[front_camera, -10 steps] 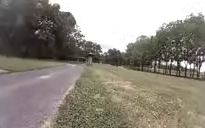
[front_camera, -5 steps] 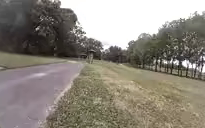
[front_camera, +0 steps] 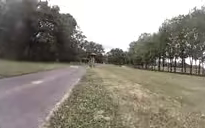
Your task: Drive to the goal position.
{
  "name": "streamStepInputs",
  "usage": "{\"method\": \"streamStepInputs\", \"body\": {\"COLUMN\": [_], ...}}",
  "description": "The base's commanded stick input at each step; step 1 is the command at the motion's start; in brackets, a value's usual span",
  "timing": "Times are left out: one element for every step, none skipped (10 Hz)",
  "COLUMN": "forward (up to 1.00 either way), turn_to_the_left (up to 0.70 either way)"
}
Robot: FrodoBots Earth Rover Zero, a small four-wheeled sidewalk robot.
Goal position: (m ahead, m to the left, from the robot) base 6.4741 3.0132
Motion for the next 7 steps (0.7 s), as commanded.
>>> {"method": "streamStepInputs", "body": {"forward": [0.7, 0.7, 0.7, 0.7, 0.7, 0.7, 0.7], "turn_to_the_left": [-0.14, -0.14, -0.14, -0.14, -0.14, -0.14, -0.14]}}
